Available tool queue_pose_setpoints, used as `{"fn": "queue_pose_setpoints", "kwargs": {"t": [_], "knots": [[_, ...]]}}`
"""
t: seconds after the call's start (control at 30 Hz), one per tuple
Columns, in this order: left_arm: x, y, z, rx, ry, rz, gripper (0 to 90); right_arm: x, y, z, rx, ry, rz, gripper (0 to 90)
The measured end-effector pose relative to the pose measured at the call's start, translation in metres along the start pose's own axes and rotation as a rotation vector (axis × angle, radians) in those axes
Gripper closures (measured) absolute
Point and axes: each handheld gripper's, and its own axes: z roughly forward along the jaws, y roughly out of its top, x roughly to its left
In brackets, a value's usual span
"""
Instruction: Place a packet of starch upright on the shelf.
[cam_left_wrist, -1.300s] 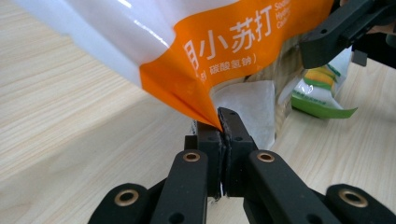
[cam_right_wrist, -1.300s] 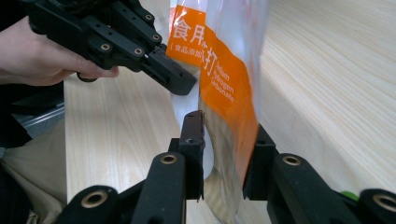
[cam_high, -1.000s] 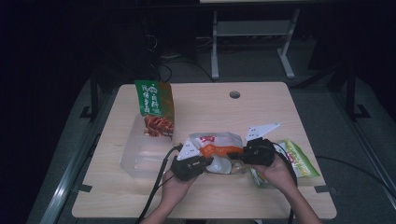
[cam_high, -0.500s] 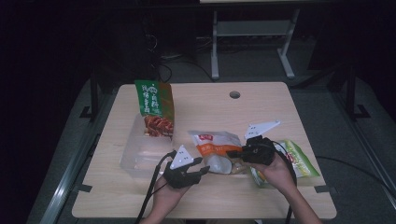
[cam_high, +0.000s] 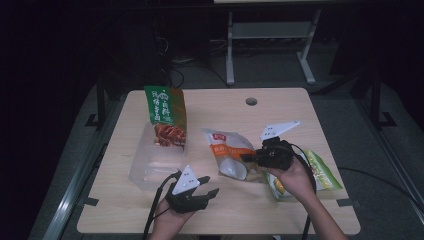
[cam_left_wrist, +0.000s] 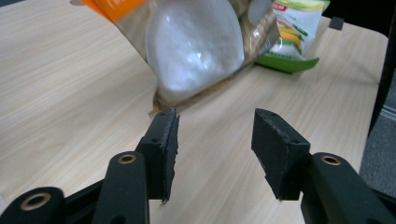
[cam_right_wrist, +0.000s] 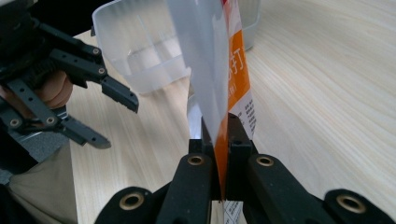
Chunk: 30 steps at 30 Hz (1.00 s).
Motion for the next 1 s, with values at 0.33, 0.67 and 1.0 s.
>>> {"fn": "queue_pose_setpoints", "kwargs": {"t": [0.33,0.67,1.0], "knots": [[-0.005,-0.006,-0.005,-0.012,-0.011,0.015,46.0,0.0,0.011,-0.002,-0.013,-0.006,0.017,89.9],[-0.007,-0.007,-0.006,-0.002,-0.025,0.027,42.1,-0.002,0.02,-0.005,-0.03,-0.01,0.033,89.8],[-0.007,-0.008,-0.01,-0.012,-0.026,0.032,39.0,0.001,0.041,-0.006,-0.046,-0.006,0.022,89.9]]}}
